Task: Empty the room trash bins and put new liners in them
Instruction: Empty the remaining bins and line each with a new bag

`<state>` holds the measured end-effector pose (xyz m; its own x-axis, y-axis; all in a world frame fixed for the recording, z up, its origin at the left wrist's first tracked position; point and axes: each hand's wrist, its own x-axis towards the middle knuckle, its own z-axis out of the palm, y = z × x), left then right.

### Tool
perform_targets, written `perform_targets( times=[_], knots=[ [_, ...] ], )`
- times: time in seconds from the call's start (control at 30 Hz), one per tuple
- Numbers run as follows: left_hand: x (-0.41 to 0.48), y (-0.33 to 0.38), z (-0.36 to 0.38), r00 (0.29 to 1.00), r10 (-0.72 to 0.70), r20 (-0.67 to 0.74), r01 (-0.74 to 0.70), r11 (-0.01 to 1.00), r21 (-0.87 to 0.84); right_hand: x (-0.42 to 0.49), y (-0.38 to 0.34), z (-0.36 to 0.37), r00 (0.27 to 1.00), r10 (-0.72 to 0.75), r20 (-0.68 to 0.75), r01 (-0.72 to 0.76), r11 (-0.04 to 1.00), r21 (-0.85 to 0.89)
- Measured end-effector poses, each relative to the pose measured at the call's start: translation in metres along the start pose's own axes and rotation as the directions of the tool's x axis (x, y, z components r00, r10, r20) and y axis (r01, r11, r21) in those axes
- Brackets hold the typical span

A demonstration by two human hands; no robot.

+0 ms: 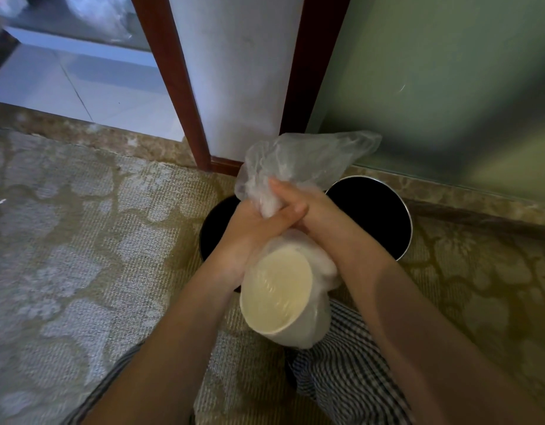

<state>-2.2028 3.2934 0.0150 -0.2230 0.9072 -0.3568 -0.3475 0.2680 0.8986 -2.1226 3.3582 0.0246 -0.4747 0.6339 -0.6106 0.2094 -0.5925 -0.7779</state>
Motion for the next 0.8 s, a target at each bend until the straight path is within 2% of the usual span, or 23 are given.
perform_targets(
  times=[0.03, 0.1, 0.17, 0.23, 0.3, 0.37, 0.43, 0.47, 0.53, 0.6, 0.7, 0.8],
  knots=[
    [0.002, -0.001, -0.002, 1.0, 0.018, -0.018, -0.017, 0.999, 0.029, 0.004, -0.001, -0.005, 0.999, 0.038, 0.016, -0.04, 0.99, 0.137],
    [0.007, -0.007, -0.01, 0.988, 0.08, -0.129, -0.053, 0.978, 0.2, 0.001, -0.004, -0.01, 1.0, -0.013, 0.024, 0.01, 0.991, 0.137],
    [0.013, -0.016, -0.016, 0.962, 0.157, -0.221, -0.078, 0.941, 0.328, 0.002, -0.002, -0.019, 0.998, -0.058, 0.02, 0.058, 0.998, -0.019],
    [0.015, -0.023, -0.018, 0.937, 0.187, -0.296, -0.048, 0.906, 0.421, 0.0, 0.0, -0.022, 0.99, -0.047, 0.133, 0.072, 0.98, -0.184],
    [0.014, -0.025, -0.018, 0.908, 0.208, -0.364, -0.019, 0.888, 0.459, -0.003, 0.001, -0.02, 0.959, 0.002, 0.284, 0.116, 0.909, -0.4],
    [0.012, -0.02, -0.015, 0.897, 0.16, -0.413, -0.005, 0.936, 0.352, -0.004, 0.003, -0.017, 0.928, 0.081, 0.363, 0.14, 0.828, -0.543],
    [0.013, -0.015, -0.015, 0.9, -0.05, -0.432, 0.113, 0.986, 0.121, -0.005, 0.005, -0.015, 0.923, 0.12, 0.364, 0.16, 0.743, -0.65],
    [0.014, -0.013, -0.014, 0.907, -0.159, -0.389, 0.168, 0.986, -0.011, -0.006, 0.005, -0.015, 0.927, 0.128, 0.353, 0.167, 0.701, -0.693],
    [0.013, -0.011, -0.011, 0.928, -0.247, -0.28, 0.219, 0.967, -0.127, -0.006, 0.009, -0.013, 0.937, 0.084, 0.338, 0.191, 0.687, -0.701],
    [0.01, -0.01, -0.005, 0.944, -0.221, -0.244, 0.182, 0.968, -0.173, -0.004, 0.011, -0.008, 0.951, -0.021, 0.31, 0.222, 0.743, -0.632],
    [0.007, -0.01, 0.002, 0.939, -0.148, -0.311, 0.081, 0.973, -0.216, -0.001, 0.013, 0.001, 0.955, -0.159, 0.249, 0.278, 0.77, -0.575],
    [0.009, -0.01, 0.001, 0.933, -0.153, -0.327, 0.088, 0.975, -0.204, -0.001, 0.015, 0.006, 0.959, -0.204, 0.197, 0.279, 0.801, -0.529]
  ],
)
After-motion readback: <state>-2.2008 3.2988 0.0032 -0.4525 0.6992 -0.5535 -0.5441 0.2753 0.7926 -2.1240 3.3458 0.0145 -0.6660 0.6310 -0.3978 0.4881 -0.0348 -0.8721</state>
